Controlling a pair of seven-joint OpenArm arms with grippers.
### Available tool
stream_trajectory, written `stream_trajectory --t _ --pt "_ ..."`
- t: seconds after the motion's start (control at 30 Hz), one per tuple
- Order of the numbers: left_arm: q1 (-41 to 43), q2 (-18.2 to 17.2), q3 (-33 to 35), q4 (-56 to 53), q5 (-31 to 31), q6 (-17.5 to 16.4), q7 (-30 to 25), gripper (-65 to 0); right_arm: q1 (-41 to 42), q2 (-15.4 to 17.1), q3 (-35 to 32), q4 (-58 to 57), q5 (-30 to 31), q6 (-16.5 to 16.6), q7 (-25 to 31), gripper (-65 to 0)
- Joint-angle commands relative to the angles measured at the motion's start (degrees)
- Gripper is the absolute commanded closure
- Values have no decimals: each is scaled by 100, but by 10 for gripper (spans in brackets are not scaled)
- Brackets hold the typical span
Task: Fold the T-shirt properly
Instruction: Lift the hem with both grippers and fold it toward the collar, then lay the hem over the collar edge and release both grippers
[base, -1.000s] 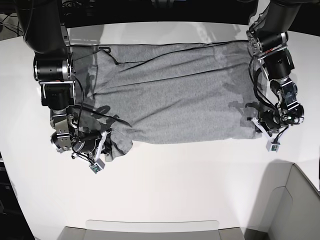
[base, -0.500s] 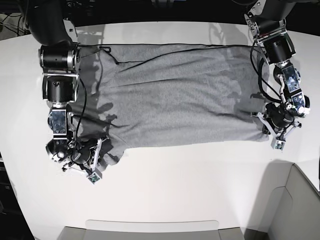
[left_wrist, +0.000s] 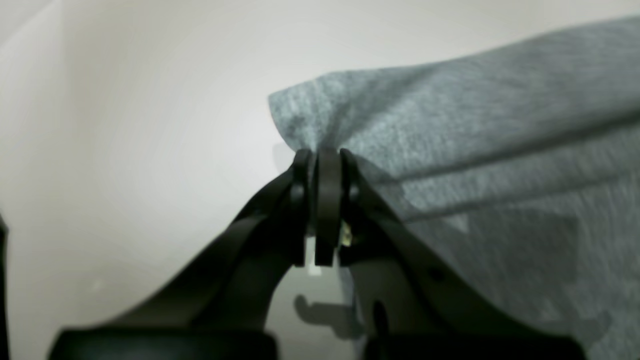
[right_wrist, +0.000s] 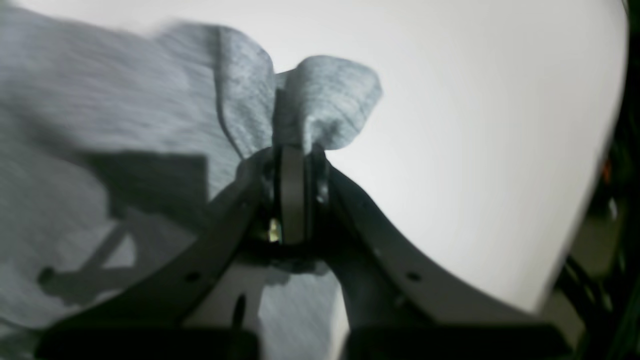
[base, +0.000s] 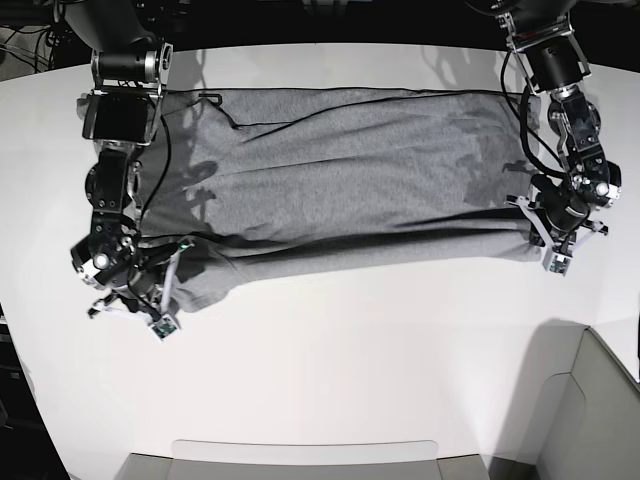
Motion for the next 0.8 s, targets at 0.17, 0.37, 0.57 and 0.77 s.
stream_trajectory --t 0.17,0.37,0.57,0.77 --pt "304 -97 -111 314 4 29 -74 0 -377 74 79 1018 33 32 -427 0" --pt "894 -80 -349 780 4 29 -74 0 -1027 74 105 1923 33 32 -752 0" --pt "1342 -71 -358 1167 4 29 -74 0 -1537 74 140 2292 33 32 -752 0" --pt "1790 -62 -366 1712 4 29 -74 0 -1696 65 553 2653 24 371 -1209 0"
